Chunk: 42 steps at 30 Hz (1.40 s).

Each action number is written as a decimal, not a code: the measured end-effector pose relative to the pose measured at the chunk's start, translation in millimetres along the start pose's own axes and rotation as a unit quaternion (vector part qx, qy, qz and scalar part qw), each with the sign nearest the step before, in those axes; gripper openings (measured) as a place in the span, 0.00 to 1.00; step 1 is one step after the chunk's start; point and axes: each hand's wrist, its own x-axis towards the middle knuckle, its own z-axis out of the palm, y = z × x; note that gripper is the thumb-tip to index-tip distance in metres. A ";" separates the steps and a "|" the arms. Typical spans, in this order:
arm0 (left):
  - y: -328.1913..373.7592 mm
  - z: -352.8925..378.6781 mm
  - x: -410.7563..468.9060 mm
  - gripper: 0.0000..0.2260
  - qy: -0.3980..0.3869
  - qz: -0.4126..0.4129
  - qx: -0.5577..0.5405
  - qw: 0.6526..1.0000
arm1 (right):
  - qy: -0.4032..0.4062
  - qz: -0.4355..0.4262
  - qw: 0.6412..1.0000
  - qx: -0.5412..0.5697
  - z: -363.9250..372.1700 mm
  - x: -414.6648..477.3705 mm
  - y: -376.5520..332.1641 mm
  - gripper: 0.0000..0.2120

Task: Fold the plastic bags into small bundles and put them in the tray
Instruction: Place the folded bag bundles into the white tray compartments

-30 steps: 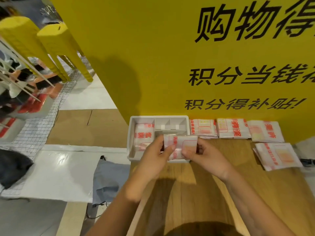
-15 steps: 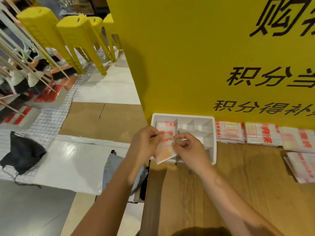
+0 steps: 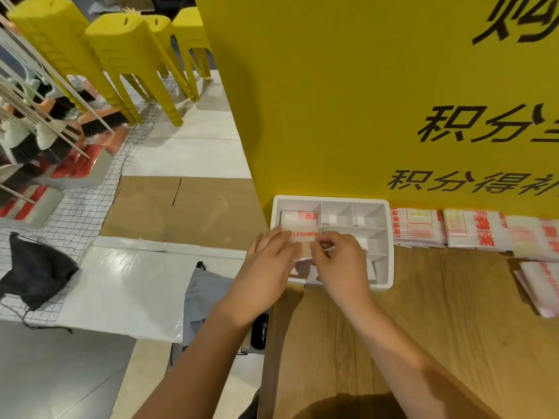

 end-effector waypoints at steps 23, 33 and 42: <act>48.2 -13.7 35.6 0.32 -0.074 -0.072 0.128 0.986 | -0.074 -0.154 0.965 -0.199 -67.7 7.6 16.4 0.17; 164.2 28.5 131.3 0.19 -0.056 0.070 -0.022 0.996 | 0.116 0.029 0.981 -0.152 -195.8 15.4 118.1 0.13; 234.7 69.7 177.8 0.20 -0.123 0.087 -0.024 0.988 | 0.124 0.129 0.976 -0.122 -253.0 13.3 169.7 0.14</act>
